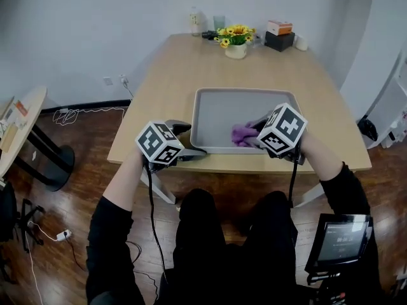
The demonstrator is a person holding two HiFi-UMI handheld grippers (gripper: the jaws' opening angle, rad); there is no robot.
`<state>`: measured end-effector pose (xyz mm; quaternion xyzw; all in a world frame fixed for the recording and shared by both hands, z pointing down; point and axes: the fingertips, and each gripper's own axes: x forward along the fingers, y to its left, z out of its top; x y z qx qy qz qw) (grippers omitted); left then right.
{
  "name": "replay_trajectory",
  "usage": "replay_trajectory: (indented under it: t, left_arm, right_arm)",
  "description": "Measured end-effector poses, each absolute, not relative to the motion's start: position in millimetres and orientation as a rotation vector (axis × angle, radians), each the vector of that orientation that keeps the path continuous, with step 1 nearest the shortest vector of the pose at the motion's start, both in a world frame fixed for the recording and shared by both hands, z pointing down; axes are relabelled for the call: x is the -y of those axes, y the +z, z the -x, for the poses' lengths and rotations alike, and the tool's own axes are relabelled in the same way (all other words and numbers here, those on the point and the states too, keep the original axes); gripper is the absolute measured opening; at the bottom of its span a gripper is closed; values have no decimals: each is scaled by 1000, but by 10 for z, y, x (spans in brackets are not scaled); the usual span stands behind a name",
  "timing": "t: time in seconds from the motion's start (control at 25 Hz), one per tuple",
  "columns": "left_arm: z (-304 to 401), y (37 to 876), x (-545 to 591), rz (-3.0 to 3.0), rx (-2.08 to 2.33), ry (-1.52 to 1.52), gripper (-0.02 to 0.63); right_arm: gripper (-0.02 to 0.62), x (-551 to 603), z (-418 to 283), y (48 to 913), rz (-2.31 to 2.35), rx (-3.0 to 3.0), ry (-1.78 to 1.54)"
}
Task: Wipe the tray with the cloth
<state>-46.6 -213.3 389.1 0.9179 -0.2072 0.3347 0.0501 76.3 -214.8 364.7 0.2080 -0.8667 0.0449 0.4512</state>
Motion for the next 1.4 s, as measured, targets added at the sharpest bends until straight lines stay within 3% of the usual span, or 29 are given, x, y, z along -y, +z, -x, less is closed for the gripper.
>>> replay_trajectory:
  t: [0.4, 0.64, 0.8, 0.96, 1.12, 1.24, 1.4]
  left_arm:
    - [491, 3873, 2101, -2808, 631, 1005, 419]
    - [743, 3685, 1979, -2883, 708, 953, 380]
    - [892, 2932, 1838, -3026, 900, 599, 305]
    - [769, 1799, 1667, -3096, 1292, -61, 212]
    - [476, 1289, 1351, -3126, 1615, -470, 10]
    - [248, 1272, 1209, -3152, 1745, -545, 2]
    - [120, 1267, 1163, -3160, 1697, -635, 2]
  right_arm:
    - [95, 2700, -809, 3612, -583, 2157, 154]
    - [95, 2713, -929, 3102, -717, 2329, 106]
    - [95, 2494, -1014, 2523, -771, 2531, 4]
    - [95, 2132, -1233, 1777, -949, 2765, -172]
    - [95, 1783, -1568, 1278, -1324, 2884, -546]
    - [94, 1569, -1773, 1289, -1524, 2825, -776]
    - [94, 1523, -2019, 1324, -1605, 2802, -787]
